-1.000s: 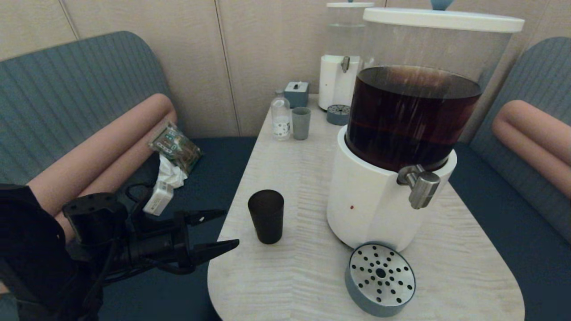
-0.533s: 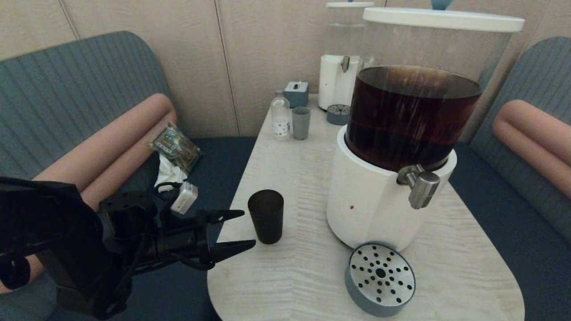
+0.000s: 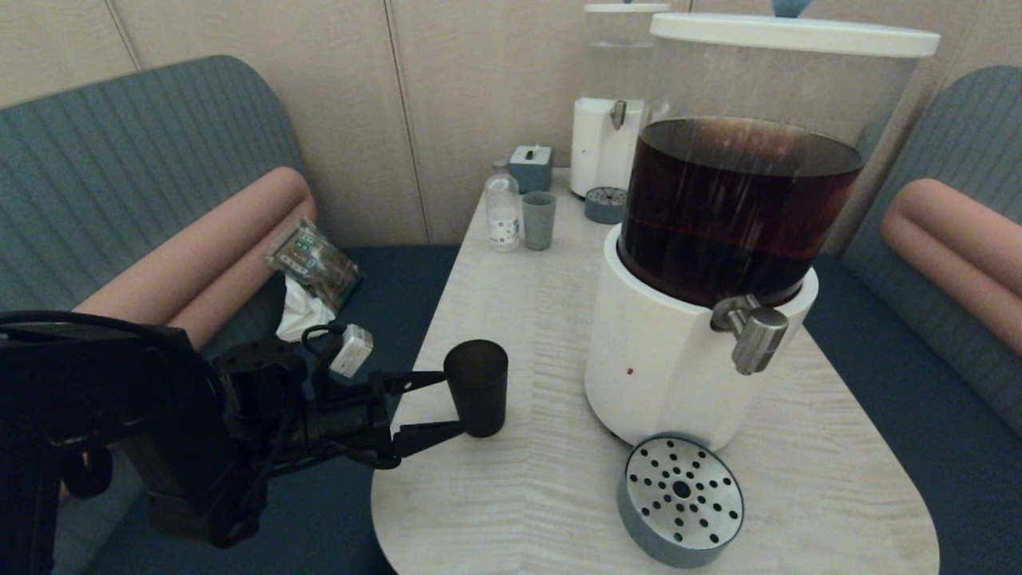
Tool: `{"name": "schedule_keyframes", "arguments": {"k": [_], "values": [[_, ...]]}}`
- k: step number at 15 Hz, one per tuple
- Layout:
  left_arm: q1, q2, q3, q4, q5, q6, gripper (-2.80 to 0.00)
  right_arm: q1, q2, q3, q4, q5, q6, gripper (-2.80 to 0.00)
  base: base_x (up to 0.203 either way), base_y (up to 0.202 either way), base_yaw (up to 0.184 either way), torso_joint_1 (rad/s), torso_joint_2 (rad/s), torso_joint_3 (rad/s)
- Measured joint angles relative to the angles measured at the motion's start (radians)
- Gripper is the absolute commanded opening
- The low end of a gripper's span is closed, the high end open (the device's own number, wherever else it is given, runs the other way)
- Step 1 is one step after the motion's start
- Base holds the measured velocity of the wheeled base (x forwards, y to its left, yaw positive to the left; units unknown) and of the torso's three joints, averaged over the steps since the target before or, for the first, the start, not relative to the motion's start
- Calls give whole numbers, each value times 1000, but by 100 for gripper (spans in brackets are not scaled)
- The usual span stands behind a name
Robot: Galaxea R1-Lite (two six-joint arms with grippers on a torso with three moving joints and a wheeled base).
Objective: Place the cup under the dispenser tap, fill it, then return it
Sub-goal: Pick up the cup
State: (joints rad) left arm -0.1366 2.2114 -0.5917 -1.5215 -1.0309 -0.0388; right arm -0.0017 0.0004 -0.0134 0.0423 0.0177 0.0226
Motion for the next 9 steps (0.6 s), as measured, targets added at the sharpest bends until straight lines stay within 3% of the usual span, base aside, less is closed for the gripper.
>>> {"name": "schedule_keyframes", "arguments": {"k": [9], "values": [[-29, 61, -72, 0, 7, -4, 0, 0, 0, 0, 0, 0, 0, -280, 0, 0, 0, 0, 0, 0]]}}
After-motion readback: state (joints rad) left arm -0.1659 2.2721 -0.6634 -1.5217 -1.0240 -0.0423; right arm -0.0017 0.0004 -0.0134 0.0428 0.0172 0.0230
